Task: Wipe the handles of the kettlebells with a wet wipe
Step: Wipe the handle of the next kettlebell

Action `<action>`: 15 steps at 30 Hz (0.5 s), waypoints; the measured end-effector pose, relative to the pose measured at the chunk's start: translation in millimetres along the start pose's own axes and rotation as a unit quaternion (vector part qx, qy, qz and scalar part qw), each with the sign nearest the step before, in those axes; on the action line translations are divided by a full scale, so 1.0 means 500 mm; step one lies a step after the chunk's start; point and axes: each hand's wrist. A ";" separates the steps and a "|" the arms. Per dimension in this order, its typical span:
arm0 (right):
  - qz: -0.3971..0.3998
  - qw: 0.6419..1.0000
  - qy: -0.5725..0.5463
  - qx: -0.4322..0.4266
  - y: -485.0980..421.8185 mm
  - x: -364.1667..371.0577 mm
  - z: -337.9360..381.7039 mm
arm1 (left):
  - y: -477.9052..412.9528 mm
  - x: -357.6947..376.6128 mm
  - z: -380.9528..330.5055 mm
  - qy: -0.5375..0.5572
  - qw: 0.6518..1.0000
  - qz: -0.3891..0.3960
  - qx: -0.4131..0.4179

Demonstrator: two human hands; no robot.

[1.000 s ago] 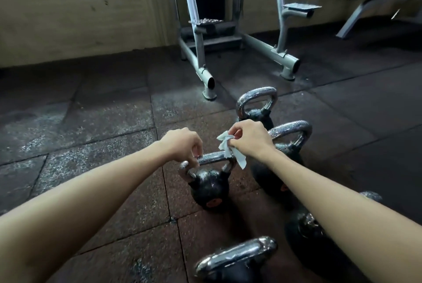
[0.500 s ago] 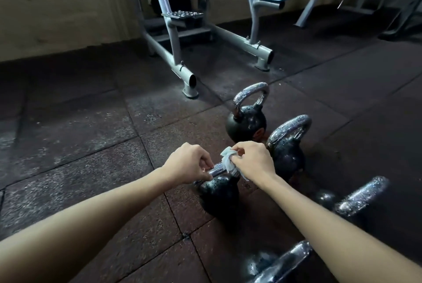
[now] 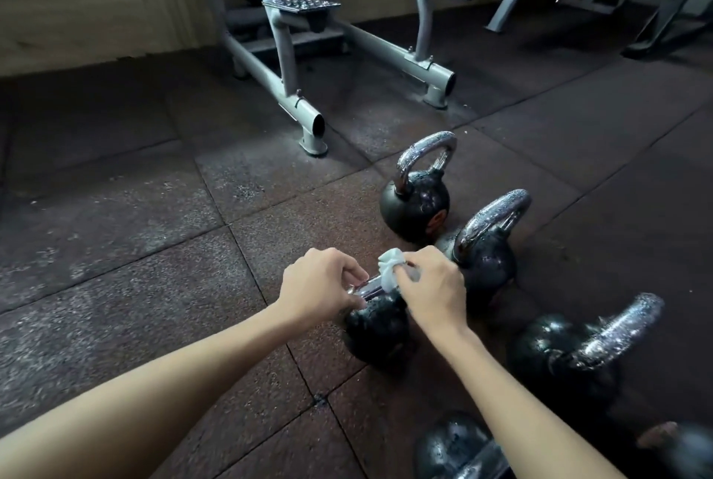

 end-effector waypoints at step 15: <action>-0.034 0.998 -0.037 0.043 0.027 0.028 0.010 | -0.029 -0.016 -0.032 -0.079 0.995 0.054 -0.017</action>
Point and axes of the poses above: each hand's wrist, its own y-axis away from the middle knuckle, its own x-axis out of the palm, z = x × y, and after that the axes turned 3 degrees about x, right-handed
